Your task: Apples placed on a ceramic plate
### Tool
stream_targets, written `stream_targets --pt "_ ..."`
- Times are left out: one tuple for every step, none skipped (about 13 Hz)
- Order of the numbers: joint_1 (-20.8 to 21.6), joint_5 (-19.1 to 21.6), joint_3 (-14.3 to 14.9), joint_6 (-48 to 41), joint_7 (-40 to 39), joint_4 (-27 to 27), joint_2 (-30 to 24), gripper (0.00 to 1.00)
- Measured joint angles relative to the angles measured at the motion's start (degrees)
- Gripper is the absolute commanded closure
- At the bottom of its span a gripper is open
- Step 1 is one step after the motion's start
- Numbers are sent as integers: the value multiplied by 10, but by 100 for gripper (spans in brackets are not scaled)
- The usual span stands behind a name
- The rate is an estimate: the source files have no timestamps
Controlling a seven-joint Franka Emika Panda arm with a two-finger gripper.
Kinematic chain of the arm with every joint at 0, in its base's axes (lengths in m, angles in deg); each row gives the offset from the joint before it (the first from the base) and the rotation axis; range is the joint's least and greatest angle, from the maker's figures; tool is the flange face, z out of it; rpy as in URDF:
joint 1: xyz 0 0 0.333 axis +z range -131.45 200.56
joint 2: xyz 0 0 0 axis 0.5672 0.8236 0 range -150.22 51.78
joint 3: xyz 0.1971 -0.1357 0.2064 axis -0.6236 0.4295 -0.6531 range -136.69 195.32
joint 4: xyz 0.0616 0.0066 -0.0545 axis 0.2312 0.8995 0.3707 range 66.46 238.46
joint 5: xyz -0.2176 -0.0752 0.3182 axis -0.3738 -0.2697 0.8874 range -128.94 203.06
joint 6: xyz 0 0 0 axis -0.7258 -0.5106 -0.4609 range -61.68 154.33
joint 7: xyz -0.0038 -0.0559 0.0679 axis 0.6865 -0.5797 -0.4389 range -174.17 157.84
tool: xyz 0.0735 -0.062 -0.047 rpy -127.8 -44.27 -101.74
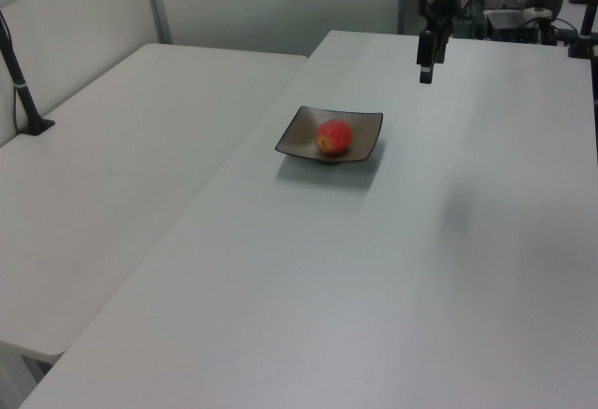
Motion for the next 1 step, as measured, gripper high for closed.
stream_targets --pt "0 0 0 0 0 0 0 0"
